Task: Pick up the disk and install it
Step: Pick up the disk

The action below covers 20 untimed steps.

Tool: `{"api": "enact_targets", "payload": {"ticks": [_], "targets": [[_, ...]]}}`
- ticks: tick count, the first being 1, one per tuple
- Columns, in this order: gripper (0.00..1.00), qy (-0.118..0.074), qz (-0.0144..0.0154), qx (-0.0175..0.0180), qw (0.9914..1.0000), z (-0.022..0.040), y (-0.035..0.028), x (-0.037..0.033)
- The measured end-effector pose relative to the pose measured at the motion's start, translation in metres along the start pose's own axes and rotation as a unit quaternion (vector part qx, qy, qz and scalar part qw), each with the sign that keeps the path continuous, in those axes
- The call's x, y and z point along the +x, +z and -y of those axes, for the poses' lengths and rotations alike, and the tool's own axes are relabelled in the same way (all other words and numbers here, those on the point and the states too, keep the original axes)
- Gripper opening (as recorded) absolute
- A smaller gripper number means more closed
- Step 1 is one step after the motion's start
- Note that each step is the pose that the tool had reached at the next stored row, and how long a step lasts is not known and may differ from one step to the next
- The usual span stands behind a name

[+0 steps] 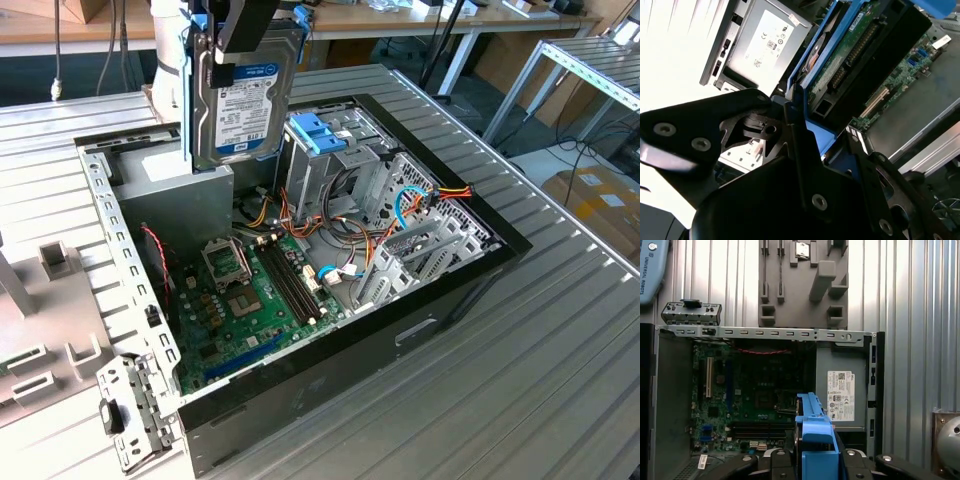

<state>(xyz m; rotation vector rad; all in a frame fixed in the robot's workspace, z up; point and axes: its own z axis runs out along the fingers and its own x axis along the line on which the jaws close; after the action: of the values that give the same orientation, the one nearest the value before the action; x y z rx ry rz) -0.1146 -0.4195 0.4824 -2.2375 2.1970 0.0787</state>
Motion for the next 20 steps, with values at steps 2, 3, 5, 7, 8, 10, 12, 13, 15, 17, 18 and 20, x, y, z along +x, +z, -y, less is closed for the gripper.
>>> {"api": "enact_targets", "payload": {"ticks": [2,3,5,7,8,10,12,13,15,17,18,20], "targets": [[0.37,0.0,0.0,0.0,1.0,0.0,0.0,0.0014],[0.37,0.0,0.0001,0.0,1.0,-0.0001,0.0,0.002],[0.37,0.0,0.0,0.0,1.0,-0.0001,-0.0001,0.0037],[0.37,0.0,0.0,0.0,1.0,-0.0001,-0.0001,0.0049],[0.37,0.0,0.0,0.0,1.0,-0.0001,-0.0002,0.0055],[0.37,0.0,0.0,0.0,1.0,-0.0001,-0.0002,0.007],[0.37,0.0,0.0001,0.0,1.0,-0.0001,-0.0003,0.0083],[0.37,0.0,0.0001,0.0,1.0,-0.0002,-0.0003,0.0091],[0.37,0.0,0.0,0.0,1.0,-0.0002,-0.0004,0.0106],[0.37,0.0,0.0,0.0,1.0,-0.0002,-0.0005,0.0123],[0.37,0.0,0.0,0.0,1.0,-0.0002,-0.0005,0.0131],[0.37,0.0,0.0,0.0,1.0,-0.0002,-0.0006,0.0149]]}}
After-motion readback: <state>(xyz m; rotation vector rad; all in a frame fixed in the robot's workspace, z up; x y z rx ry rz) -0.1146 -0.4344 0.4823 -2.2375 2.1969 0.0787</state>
